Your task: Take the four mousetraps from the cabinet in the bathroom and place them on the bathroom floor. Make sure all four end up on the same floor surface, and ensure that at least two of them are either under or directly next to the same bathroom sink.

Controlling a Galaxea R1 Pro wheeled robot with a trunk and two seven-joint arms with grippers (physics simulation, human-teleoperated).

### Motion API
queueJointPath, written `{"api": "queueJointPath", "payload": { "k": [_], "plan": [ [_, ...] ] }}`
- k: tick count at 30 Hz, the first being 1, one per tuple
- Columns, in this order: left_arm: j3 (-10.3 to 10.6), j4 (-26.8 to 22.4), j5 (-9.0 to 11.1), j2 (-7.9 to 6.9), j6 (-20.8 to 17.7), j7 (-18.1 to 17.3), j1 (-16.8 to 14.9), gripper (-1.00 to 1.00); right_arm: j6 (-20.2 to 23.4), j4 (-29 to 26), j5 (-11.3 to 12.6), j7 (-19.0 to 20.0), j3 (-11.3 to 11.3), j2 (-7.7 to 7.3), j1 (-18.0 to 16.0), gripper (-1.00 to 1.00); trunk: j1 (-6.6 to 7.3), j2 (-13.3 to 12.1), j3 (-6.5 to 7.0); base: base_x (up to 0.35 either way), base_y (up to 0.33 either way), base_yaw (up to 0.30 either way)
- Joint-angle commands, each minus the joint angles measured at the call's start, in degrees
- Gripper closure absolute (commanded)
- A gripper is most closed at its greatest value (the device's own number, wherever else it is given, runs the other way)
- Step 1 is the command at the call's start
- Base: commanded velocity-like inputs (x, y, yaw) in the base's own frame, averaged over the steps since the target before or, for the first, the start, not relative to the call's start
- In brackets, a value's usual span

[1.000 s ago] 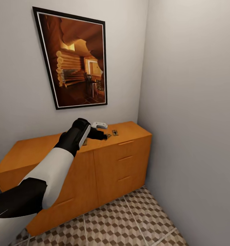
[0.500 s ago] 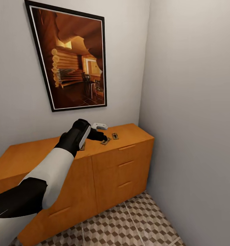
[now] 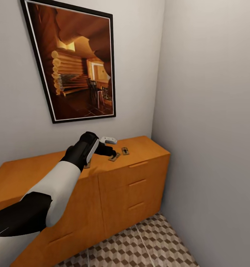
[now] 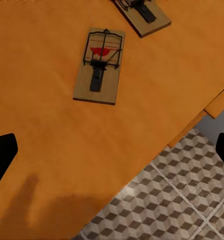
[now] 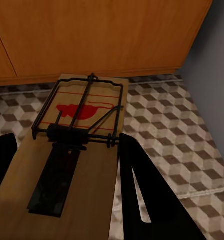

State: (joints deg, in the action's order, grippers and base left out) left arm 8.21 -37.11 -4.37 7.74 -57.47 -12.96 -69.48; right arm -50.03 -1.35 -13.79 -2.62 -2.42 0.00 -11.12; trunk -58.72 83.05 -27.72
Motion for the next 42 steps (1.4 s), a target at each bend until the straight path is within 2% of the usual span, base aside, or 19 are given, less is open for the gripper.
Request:
{"api": "queueJointPath", "payload": {
  "k": [1, 18, 42],
  "plan": [
    [0.1, 0.0, -0.5, -0.01, -0.1, -0.4, 0.0, -1.0, -0.2, 0.0, 0.1, 0.1, -0.2, 0.0, 0.0, 1.0, -0.01, 0.0, -0.06, 0.141, 0.0, 0.0],
    [0.1, 0.1, -0.5, -0.01, 1.0, -0.4, 0.0, -1.0, -0.2, 0.0, 0.1, 0.1, -0.2, 0.0, 0.0, 1.0, -0.01, 0.0, -0.06, 0.132, 0.0, 0.0],
    [0.1, 1.5, -0.5, -0.01, 1.1, -0.5, 0.0, -1.0, -0.2, 0.0, 0.1, 0.1, -0.2, 0.05, 0.0, 1.0, -0.01, 0.0, -0.45, 0.006, 0.0, 0.0]
  ]
}}
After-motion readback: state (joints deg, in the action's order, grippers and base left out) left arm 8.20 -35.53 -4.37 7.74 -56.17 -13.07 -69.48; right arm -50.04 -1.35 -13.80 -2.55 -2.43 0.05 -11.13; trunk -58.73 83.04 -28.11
